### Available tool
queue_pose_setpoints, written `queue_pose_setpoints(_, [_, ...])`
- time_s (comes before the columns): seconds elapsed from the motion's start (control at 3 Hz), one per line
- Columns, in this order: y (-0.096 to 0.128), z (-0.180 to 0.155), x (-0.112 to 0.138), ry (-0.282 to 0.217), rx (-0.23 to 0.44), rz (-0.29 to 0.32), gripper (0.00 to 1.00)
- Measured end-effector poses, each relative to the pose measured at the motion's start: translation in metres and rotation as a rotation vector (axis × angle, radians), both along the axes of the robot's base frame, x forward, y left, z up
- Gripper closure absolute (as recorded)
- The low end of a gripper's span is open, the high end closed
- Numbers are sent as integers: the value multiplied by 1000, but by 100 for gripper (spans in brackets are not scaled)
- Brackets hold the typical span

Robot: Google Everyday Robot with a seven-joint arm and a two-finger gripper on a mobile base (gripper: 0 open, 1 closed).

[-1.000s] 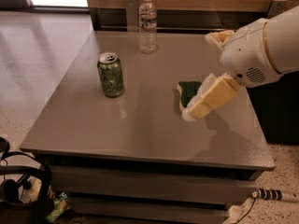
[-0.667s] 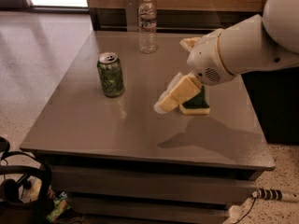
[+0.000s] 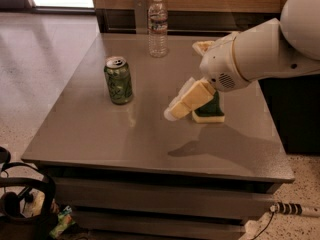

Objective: Pick green can

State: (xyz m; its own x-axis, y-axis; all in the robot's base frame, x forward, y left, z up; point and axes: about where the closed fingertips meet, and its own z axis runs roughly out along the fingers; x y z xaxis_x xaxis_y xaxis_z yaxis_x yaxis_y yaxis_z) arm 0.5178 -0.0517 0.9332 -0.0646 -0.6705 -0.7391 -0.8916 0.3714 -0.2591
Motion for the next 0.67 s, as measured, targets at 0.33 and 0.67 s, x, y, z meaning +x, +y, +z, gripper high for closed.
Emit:
queue_pose_setpoints(0.33, [9, -5, 17, -19, 67, 9, 0])
queue_pose_setpoints(0.67, [25, -14, 45, -70, 194, 16, 0])
